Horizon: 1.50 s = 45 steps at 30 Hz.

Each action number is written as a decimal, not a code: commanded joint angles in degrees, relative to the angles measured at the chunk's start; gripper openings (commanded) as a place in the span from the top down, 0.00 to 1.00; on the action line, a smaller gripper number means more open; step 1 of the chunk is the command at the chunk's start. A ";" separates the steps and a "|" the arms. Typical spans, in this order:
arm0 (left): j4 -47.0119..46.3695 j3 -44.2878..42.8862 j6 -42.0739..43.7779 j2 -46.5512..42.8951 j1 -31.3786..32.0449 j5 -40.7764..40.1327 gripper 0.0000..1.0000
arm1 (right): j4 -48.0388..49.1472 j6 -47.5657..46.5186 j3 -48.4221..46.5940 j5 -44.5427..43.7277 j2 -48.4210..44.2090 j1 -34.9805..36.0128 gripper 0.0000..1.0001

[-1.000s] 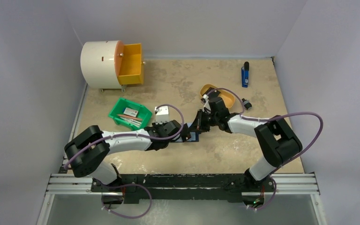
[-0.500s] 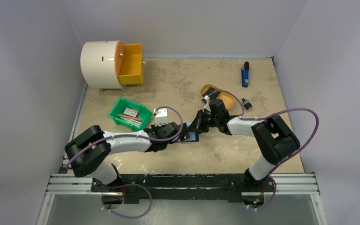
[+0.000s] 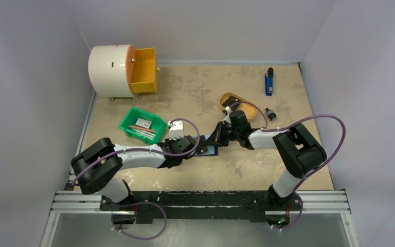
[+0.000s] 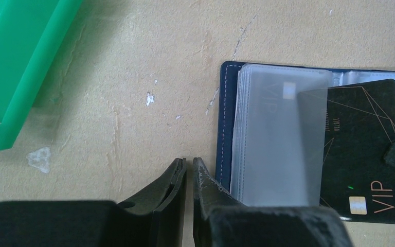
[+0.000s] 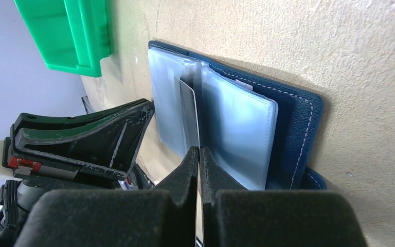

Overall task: Put the credit cards into the card holder
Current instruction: Insert the credit card into the card holder.

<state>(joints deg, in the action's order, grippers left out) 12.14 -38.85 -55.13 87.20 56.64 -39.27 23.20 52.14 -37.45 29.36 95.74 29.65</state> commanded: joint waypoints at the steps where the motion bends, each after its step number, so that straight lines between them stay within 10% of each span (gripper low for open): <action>1: -2.61 0.51 -1.28 -0.41 -0.18 0.13 0.91 | 2.04 1.94 0.79 -2.11 0.79 -0.03 1.00; 45: -7.22 2.58 -0.50 -0.10 -0.14 3.36 0.93 | 1.32 7.97 -3.46 -4.75 4.75 4.70 1.00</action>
<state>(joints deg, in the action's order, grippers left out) 6.35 -36.95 -55.44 87.07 56.64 -38.13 26.24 61.41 -38.79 25.02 99.31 33.36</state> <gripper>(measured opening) 0.069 0.004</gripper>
